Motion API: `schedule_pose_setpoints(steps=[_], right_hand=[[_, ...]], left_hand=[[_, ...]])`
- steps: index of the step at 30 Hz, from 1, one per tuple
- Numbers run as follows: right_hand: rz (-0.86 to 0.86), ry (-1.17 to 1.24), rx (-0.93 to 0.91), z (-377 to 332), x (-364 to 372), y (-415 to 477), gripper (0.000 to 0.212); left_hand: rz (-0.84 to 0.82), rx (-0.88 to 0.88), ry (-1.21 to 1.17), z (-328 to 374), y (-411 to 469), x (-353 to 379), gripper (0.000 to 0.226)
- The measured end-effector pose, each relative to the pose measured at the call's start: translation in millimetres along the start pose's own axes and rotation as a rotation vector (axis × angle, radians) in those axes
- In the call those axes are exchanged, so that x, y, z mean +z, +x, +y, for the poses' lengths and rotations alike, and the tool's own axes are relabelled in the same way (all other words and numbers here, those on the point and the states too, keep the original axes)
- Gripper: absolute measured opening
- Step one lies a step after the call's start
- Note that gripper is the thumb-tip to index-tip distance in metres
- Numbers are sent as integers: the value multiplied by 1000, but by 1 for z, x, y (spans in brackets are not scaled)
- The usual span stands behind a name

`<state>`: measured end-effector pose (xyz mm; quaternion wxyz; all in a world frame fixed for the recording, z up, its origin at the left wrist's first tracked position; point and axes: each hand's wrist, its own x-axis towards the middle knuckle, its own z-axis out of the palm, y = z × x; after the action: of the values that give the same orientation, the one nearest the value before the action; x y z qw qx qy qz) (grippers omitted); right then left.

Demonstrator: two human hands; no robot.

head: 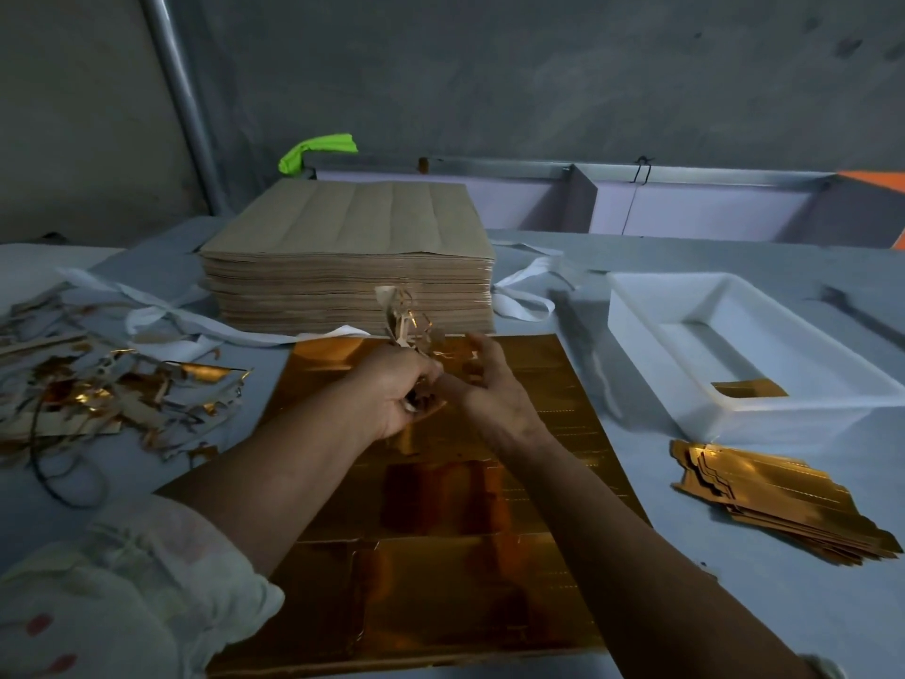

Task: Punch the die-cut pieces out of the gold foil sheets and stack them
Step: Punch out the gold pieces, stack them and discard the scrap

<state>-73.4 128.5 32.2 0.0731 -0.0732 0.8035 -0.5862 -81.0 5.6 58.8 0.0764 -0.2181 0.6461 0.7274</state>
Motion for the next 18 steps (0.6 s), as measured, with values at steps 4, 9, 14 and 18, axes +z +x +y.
schedule_pose_setpoints(steps=[4, 9, 14, 18], right_hand=[[65, 11, 19, 5, 6, 5, 74], [135, -37, 104, 15, 14, 9, 63], [145, -156, 120, 25, 24, 11, 55], [121, -214, 134, 30, 32, 14, 55]], left_hand=[[89, -9, -70, 1, 5, -34, 6], [229, -12, -96, 8, 13, -94, 8], [382, 28, -49, 12, 20, -151, 16], [524, 91, 66, 20, 25, -183, 17]])
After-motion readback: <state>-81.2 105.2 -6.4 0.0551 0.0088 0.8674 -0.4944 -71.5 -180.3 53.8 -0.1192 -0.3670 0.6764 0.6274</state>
